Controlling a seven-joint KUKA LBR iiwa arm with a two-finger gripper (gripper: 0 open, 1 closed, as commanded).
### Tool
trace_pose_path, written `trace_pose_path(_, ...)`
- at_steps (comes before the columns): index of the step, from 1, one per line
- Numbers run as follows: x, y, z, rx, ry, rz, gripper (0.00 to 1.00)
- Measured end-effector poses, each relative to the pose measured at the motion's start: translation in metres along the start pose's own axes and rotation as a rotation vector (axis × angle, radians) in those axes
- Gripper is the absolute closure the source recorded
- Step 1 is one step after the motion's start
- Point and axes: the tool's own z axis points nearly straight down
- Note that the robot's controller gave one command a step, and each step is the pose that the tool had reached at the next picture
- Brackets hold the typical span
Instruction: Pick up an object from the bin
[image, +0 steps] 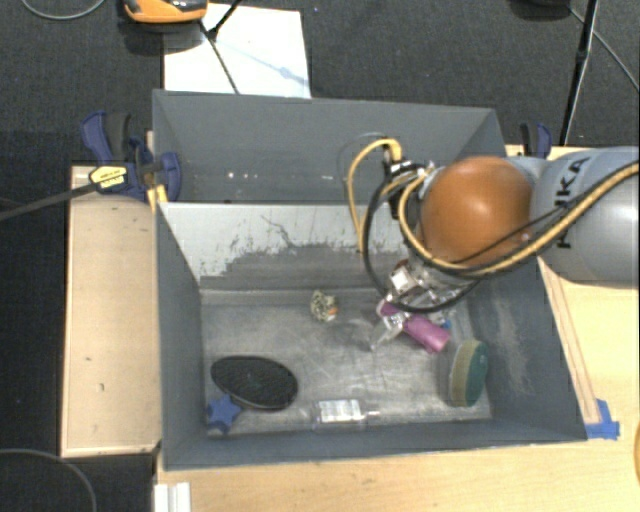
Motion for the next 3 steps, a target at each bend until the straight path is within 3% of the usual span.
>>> trace_pose_path(1,0.026,0.023,-0.028,-0.010,-0.016,0.036,0.00)
trace_pose_path(2,0.029,0.022,-0.012,-0.017,-0.019,0.212,0.00)
trace_pose_path(3,0.017,0.009,0.005,-0.006,-0.016,-0.178,0.00)
